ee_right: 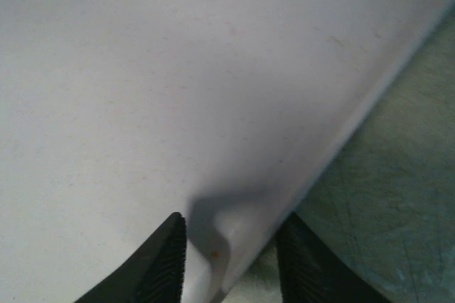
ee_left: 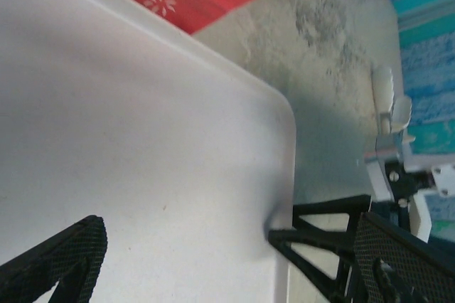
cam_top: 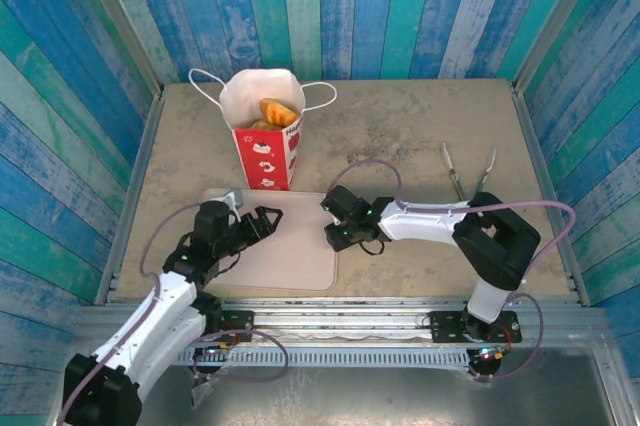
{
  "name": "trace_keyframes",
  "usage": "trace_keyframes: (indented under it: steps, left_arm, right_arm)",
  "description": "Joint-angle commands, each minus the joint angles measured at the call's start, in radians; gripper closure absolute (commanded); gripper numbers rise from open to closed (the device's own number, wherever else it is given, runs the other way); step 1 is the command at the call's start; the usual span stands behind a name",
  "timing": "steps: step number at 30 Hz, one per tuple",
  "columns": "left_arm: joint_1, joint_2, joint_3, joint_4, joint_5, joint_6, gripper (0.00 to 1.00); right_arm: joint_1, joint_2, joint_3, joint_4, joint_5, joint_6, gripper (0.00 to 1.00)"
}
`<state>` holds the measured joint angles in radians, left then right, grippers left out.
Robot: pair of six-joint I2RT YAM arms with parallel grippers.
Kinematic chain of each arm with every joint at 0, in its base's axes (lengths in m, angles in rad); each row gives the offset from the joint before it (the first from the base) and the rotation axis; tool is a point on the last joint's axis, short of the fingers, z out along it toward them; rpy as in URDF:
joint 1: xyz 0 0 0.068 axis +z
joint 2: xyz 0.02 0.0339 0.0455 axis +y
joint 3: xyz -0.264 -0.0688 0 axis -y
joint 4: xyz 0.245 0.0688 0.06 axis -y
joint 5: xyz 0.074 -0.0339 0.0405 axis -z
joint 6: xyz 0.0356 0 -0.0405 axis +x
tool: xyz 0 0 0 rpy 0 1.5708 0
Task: Take the fake bread out of the paper bag
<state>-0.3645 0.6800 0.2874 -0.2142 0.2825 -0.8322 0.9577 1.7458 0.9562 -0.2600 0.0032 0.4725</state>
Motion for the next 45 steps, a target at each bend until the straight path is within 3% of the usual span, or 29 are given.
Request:
trace_keyframes:
  steps: [1, 9, 16, 20, 24, 28, 35, 36, 39, 42, 45]
  left_arm:
    - [-0.051, 0.031, 0.065, -0.019, -0.046, 0.042, 0.06]
    - [-0.088, 0.057, 0.148, -0.061, -0.14, 0.081, 0.06]
    - [-0.088, 0.046, 0.168, -0.08, -0.163, 0.096, 0.06]
    - [-0.089, 0.044, 0.174, -0.089, -0.169, 0.102, 0.06]
    - [-0.088, 0.039, 0.186, -0.109, -0.176, 0.114, 0.06]
    - [-0.088, 0.026, 0.207, -0.146, -0.203, 0.134, 0.06]
    - [-0.088, 0.0, 0.237, -0.191, -0.24, 0.163, 0.06]
    - [-0.088, -0.005, 0.24, -0.196, -0.246, 0.167, 0.06]
    - [-0.088, -0.01, 0.252, -0.214, -0.264, 0.18, 0.06]
    - [-0.088, -0.008, 0.26, -0.218, -0.273, 0.191, 0.06]
    - [-0.088, 0.004, 0.259, -0.198, -0.251, 0.204, 0.06]
  right_arm:
    - [0.008, 0.018, 0.002, -0.102, 0.079, -0.018, 0.72]
    - [-0.044, -0.098, -0.078, -0.242, 0.19, -0.063, 0.86]
    - [-0.225, -0.228, -0.167, -0.289, 0.215, -0.098, 0.87]
    - [-0.342, -0.258, -0.162, -0.297, 0.147, -0.128, 0.87]
    - [-0.414, -0.245, -0.108, -0.351, 0.147, -0.195, 0.86]
    - [-0.474, -0.212, -0.063, -0.391, 0.226, -0.283, 0.86]
    - [-0.634, -0.139, -0.02, -0.372, 0.206, -0.351, 0.87]
    - [-0.647, -0.135, -0.009, -0.377, 0.198, -0.355, 0.87]
    - [-0.654, -0.177, 0.01, -0.368, 0.014, -0.373, 0.81]
    - [-0.644, -0.242, -0.042, -0.306, -0.148, -0.354, 0.67]
    - [-0.628, -0.235, -0.063, -0.305, -0.171, -0.341, 0.6]
